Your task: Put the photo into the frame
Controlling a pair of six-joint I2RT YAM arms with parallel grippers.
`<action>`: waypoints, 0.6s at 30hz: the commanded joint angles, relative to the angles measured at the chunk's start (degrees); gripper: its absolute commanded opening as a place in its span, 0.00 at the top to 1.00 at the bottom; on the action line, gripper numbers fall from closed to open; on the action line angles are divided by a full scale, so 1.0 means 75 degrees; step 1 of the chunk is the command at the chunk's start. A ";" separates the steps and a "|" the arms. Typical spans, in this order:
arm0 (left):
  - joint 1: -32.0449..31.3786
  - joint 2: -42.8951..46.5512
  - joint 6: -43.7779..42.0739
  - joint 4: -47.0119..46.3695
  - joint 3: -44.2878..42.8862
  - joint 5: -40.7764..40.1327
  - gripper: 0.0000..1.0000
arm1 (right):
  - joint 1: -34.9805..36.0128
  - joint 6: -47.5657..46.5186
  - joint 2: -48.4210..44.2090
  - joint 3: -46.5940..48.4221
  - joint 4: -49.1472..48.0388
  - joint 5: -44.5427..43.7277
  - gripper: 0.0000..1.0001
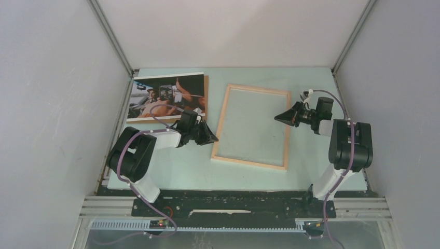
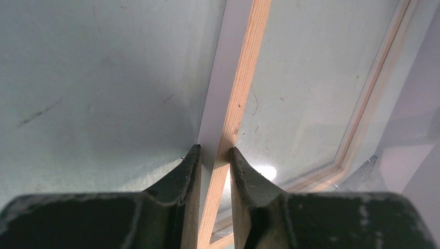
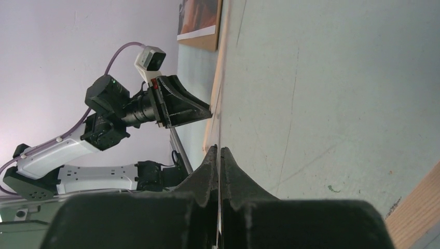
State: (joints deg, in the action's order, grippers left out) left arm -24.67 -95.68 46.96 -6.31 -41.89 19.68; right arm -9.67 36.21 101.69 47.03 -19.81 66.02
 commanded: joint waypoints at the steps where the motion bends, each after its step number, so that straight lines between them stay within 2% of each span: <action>1: -0.0133 -0.0005 -0.0073 0.0114 0.0161 0.0159 0.87 | 0.0370 0.0431 0.0128 -0.0129 -0.0501 0.0621 1.00; 10: -0.0127 0.0054 -0.0072 0.0126 0.0206 0.0152 0.87 | 0.0403 0.0721 0.0574 -0.0123 -0.1050 0.0534 1.00; 18: -0.0132 0.0054 -0.0085 0.0126 0.0195 0.0170 0.87 | 0.0381 0.0058 0.0535 0.0222 -0.0259 0.0612 1.00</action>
State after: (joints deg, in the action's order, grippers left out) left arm -24.49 -95.59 46.94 -6.07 -41.89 19.53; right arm -9.61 39.92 105.56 47.64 -24.84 66.52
